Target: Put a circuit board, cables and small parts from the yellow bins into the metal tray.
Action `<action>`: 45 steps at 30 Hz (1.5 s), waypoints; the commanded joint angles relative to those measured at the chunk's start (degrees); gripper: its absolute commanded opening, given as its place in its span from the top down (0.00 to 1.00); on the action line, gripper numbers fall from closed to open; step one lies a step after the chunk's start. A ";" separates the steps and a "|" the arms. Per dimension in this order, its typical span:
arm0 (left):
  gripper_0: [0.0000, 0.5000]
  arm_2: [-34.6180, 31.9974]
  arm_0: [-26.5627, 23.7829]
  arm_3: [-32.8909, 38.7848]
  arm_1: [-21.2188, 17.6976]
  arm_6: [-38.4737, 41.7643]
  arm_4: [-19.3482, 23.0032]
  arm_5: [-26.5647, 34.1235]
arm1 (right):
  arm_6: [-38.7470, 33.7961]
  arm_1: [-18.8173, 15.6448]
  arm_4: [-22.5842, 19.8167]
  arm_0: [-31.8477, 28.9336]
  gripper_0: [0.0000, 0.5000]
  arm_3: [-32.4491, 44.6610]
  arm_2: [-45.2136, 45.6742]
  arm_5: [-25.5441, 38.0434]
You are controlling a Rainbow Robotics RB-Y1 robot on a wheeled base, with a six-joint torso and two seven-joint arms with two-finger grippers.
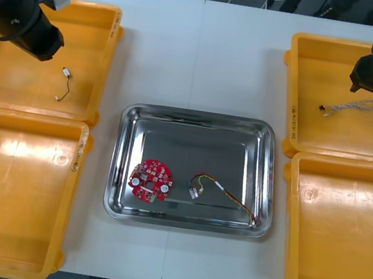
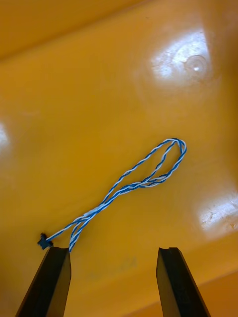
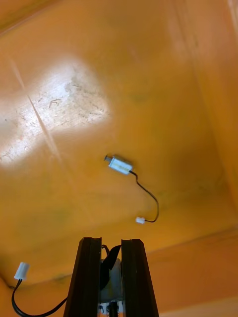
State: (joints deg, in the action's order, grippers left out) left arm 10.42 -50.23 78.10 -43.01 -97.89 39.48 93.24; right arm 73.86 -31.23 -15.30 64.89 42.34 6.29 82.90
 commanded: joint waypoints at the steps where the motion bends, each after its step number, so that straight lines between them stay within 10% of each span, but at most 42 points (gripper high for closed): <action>1: 1.00 3.64 -0.74 6.36 -2.78 13.52 1.22 2.13 | -8.30 0.29 1.76 3.14 0.00 -1.39 2.59 -2.30; 25: 1.00 22.45 -0.74 27.46 -2.78 47.35 4.03 1.60 | -36.86 3.19 2.29 3.05 0.00 -4.46 8.92 -7.49; 45: 1.00 38.36 -0.74 30.89 0.74 68.89 -1.60 -10.18 | -38.00 3.36 2.20 3.05 0.00 -11.14 10.32 -13.29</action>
State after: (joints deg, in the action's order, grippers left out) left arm 47.19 -50.23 107.56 -43.27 -33.87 39.46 84.37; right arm 37.51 -28.00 -13.42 65.00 30.39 15.37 70.26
